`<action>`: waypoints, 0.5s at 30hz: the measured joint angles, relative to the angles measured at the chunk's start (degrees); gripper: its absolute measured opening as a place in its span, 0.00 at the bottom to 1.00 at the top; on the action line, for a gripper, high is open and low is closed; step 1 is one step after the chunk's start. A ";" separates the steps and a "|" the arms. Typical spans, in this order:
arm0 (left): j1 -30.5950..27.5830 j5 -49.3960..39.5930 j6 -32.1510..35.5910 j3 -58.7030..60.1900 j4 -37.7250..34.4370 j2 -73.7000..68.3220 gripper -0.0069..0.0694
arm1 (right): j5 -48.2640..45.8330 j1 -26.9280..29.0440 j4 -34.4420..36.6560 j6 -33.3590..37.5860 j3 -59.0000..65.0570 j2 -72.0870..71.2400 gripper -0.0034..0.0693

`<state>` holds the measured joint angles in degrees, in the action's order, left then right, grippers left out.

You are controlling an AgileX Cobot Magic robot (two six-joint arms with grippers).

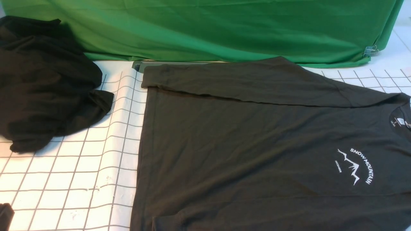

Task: Fold a long-sleeved shirt over a white checkered tablecloth.
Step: 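Grasp the left edge of the dark T-shirt lying flat on the table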

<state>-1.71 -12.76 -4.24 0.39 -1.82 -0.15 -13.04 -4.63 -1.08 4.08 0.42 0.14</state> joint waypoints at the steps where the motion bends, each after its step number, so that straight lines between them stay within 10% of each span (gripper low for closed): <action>1: 0.00 0.00 0.00 0.00 0.00 0.00 0.09 | 0.11 0.00 0.00 0.00 0.00 0.00 0.38; 15: 0.00 0.00 0.00 0.00 0.00 0.00 0.09 | 0.33 0.00 0.00 0.00 0.00 0.00 0.38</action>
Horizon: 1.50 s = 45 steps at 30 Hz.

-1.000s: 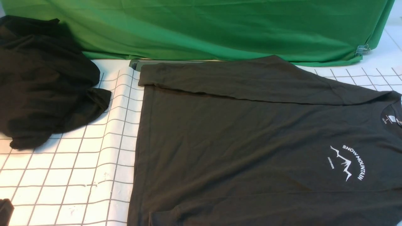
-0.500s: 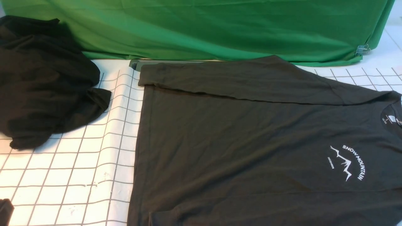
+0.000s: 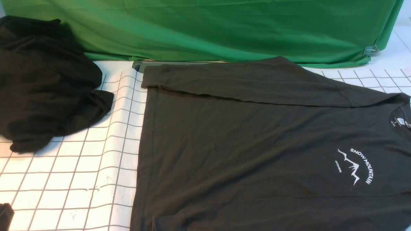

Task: Fold a long-sleeved shirt over a white checkered tablecloth.
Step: 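Grasp the left edge of the dark T-shirt lying flat on the table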

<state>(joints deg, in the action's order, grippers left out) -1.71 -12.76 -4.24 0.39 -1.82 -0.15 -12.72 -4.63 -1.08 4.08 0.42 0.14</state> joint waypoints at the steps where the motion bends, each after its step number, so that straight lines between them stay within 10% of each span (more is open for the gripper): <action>1: 0.00 0.00 0.00 0.00 0.00 0.00 0.09 | 0.00 0.00 0.00 0.00 0.00 0.00 0.38; 7: 0.00 0.00 -1.21 0.00 -3.64 0.00 0.09 | 0.06 0.00 1.69 -1.85 0.00 0.00 0.38; 15: 0.00 0.00 -10.68 0.00 -39.58 0.00 0.09 | 2.82 0.00 19.21 -34.74 0.00 0.00 0.38; 27: 0.00 2.36 -10.97 0.00 -42.99 0.00 0.09 | 3.14 0.00 24.46 -40.74 0.00 0.00 0.33; 37: 0.00 -9.75 -12.11 -17.28 -30.56 -6.00 0.09 | 7.85 -2.53 27.03 -15.89 -18.80 5.18 0.06; 45: 0.00 -39.80 -1.53 -40.54 -15.96 -40.59 0.09 | -28.44 -2.71 25.33 3.43 -39.44 27.56 0.06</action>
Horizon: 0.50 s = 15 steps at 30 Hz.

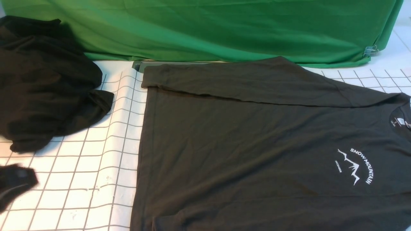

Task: Fold a long-sleeved shirt over a white checkered tablecloth.
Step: 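Grasp the left edge of the dark T-shirt lying flat on the table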

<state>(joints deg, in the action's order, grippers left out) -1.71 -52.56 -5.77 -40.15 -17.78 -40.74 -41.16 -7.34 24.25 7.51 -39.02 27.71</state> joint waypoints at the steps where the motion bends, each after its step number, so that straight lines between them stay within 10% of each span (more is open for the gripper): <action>1: 0.00 -2.02 3.35 -1.45 -0.25 -4.45 0.09 | -5.19 0.00 -0.99 1.81 -1.67 3.03 0.06; 7: 1.26 -10.16 17.15 -3.81 -9.95 -27.48 0.10 | -24.07 0.00 -6.74 6.22 -4.29 16.93 0.06; 15: 16.24 -6.97 23.45 -3.54 -17.34 -41.06 0.15 | -23.58 0.00 -7.99 7.09 -4.32 20.03 0.08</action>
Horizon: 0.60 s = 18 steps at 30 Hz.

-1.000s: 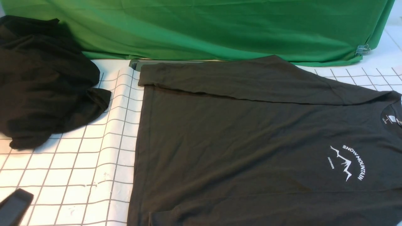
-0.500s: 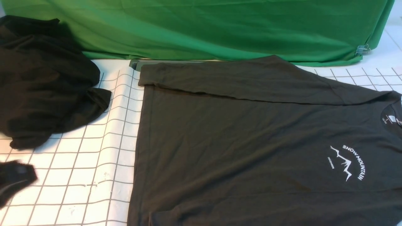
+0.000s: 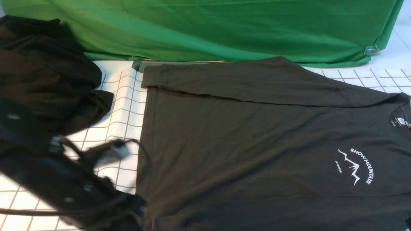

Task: Fold a long-sleeved shirt over a white checkered tablecloth.
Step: 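Grasp the left edge of the dark T-shirt lying flat on the table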

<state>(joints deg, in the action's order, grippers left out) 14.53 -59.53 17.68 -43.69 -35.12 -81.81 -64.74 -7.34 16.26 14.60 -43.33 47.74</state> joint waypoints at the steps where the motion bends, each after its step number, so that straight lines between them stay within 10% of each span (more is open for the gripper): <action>1: 3.21 2.29 -1.63 -1.31 2.83 -1.75 0.18 | 1.07 0.00 -0.06 0.00 -0.12 0.00 0.09; 8: 11.51 13.63 -12.71 -5.84 15.83 -8.86 0.42 | 2.44 0.00 -0.06 0.07 -0.35 0.00 0.10; 18: 11.65 17.86 -13.42 -6.06 12.99 -14.83 0.58 | 2.50 0.00 -0.06 0.07 -0.35 0.00 0.13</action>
<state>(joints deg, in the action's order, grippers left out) 26.19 -41.67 4.26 -49.75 -22.13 -96.63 -62.23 -7.34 16.20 14.67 -43.68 47.74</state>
